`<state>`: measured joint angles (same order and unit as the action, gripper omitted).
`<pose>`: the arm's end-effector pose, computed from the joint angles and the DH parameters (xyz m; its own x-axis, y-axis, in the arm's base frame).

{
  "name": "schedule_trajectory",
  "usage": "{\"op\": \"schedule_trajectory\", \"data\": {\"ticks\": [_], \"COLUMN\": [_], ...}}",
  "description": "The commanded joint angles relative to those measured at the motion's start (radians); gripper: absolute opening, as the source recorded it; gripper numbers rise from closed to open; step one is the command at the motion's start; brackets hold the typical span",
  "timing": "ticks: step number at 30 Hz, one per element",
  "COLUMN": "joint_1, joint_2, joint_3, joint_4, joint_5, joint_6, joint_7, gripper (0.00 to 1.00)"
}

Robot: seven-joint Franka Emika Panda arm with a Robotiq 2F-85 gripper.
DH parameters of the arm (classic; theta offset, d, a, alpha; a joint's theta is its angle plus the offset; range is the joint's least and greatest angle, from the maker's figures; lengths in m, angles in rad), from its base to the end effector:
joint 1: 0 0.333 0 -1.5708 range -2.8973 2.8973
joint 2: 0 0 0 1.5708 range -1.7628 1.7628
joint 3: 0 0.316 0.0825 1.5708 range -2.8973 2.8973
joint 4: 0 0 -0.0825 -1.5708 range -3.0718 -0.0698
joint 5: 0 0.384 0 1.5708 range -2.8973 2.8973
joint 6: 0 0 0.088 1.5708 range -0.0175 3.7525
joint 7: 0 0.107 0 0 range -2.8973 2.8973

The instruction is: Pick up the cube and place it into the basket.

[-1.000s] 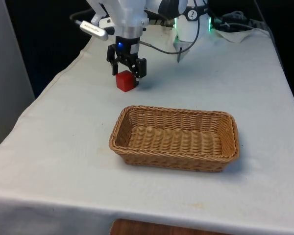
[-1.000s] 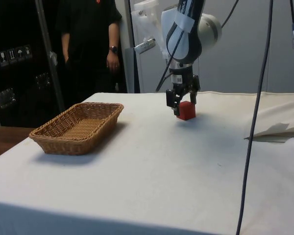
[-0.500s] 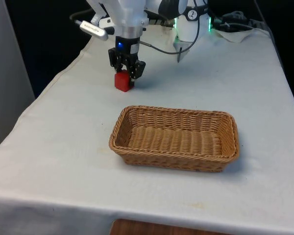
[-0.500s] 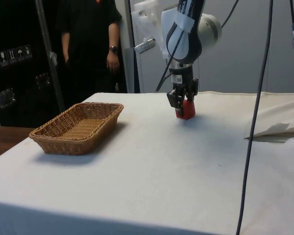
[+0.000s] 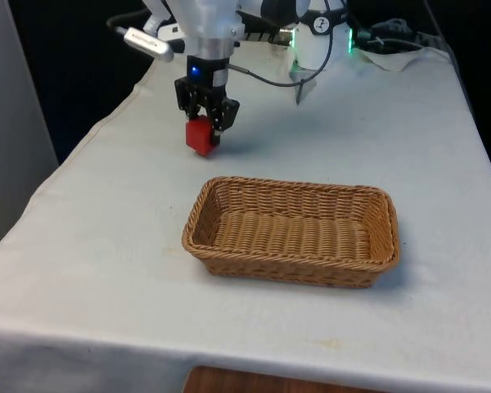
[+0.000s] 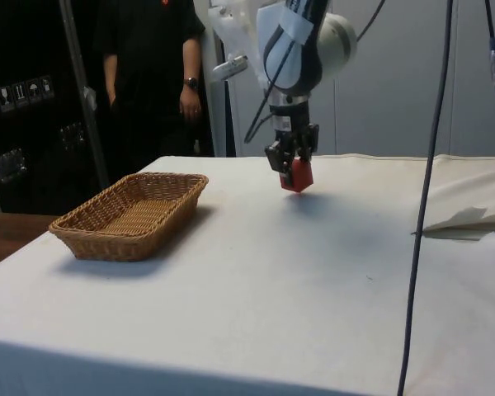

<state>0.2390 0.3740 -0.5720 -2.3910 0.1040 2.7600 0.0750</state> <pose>0.4737 -0.1810 0.1941 0.8932 -0.4430 0.0776 -0.4497 -0.8807 0.1487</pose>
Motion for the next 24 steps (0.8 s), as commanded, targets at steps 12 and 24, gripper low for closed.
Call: {"op": "schedule_trajectory", "data": {"ticks": [12,24], "joint_1": [0.02,0.027], "joint_2": [-0.002,0.02], "joint_3": [-0.001,0.027], "joint_4": [0.107,0.202], "joint_5": [-0.003,0.003], "joint_6": [-0.108,-0.176], "joint_7": [0.029,0.065], "gripper": [0.01,0.01]}}
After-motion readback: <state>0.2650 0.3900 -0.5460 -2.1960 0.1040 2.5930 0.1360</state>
